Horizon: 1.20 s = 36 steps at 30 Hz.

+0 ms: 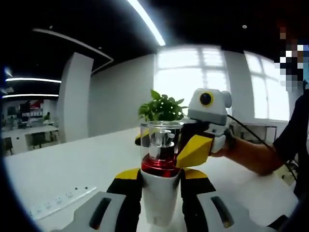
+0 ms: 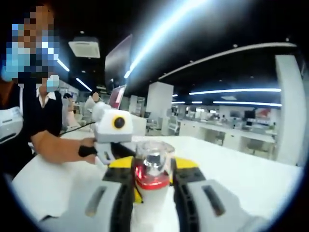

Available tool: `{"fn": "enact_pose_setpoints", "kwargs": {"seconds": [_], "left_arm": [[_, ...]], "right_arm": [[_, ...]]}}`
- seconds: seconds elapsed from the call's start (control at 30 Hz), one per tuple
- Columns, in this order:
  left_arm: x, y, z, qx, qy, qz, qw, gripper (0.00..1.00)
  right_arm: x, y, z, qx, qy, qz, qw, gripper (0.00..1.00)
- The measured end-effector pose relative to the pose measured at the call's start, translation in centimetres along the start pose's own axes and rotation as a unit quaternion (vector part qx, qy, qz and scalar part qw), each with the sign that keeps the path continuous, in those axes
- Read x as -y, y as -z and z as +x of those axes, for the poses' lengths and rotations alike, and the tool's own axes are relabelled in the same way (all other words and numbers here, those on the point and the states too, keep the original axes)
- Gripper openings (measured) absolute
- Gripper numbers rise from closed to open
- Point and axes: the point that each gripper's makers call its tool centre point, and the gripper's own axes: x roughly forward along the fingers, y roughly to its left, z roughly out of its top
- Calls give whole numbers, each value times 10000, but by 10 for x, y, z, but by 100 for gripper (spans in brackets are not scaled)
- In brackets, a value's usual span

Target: Arrange the skincare products in the storage area until every visible bottle or jar stands upright without overlapping.

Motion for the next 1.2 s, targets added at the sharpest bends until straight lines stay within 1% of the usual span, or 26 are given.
{"fn": "enact_pose_setpoints", "kwargs": {"seconds": [0.4,0.67,0.93,1.2], "left_arm": [[-7,4,6,-10,-19,-18,10000,30],[-9,11,8,-69,-53,-52,9999,30],[-11,13,8,-98,-107,-59,9999,30],[-12,13,7,-40,-123,-155,9998,30]], "right_arm": [[9,7,0,-49,140,41,9999,28],[10,15,1,-127,143,62,9998,28],[10,18,3,-153,130,55,9998,29],[12,18,4,-113,139,101,9998,29]]}}
